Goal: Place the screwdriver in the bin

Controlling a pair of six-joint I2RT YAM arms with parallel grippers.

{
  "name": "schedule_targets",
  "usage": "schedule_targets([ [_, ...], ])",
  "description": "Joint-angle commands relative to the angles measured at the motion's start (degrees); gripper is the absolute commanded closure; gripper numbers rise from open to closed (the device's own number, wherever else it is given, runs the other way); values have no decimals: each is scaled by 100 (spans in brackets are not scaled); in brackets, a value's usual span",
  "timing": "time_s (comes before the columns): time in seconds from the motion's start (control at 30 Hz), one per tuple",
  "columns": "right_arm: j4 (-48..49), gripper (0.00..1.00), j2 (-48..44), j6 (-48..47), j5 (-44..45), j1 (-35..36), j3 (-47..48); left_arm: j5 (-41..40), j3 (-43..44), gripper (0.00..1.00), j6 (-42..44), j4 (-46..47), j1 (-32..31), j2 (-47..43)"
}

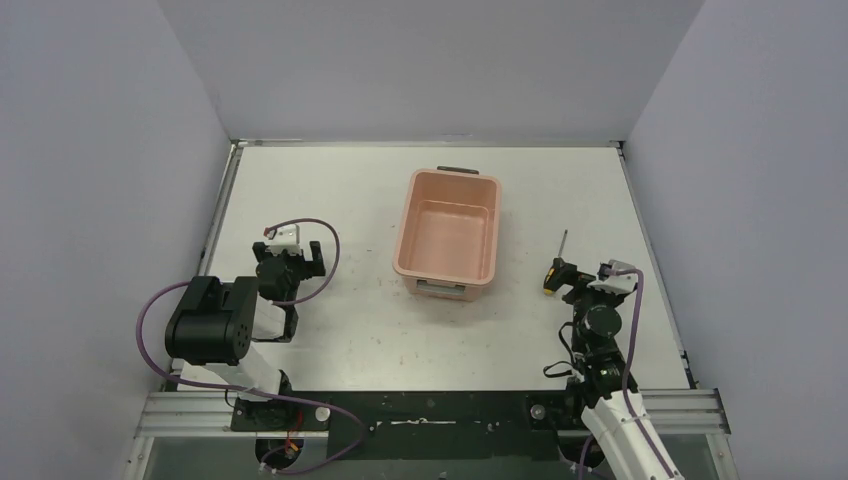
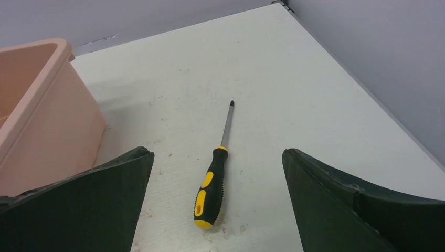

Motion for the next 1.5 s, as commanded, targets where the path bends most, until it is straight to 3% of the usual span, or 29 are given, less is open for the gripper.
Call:
schedule_targets([
  [0.0,184,0,109,53,45,-21,310,32,109,3,2,231,-24,-62],
  [0.23,-976,0,1131,224,-298,-21,1937,32,105,3,1,229,-24,-65],
  [0.43,-3023,0,3304,686,27,-30,4206,31,108,3,4,232,-24,-60],
  [0.6,-4259,0,4986,799,18,-47,5395,32,113,3,1,230,-24,-64],
  [0.83,-4162,1,6350,874,-584,-436,5413,28,114,3,9,229,-24,-65],
  [0.97,-3699,8,6879,855,-1199,-758,5052,30,113,3,5,226,-24,-57],
  [1.2,-3061,33,7575,841,-1575,-939,4475,32,113,3,7,231,-24,-60],
  [1.4,-3118,92,7531,795,-1463,-953,4449,32,113,3,1,225,-24,-63],
  [1.47,-3326,100,7292,782,-1372,-945,4535,33,113,3,2,227,-24,-61],
])
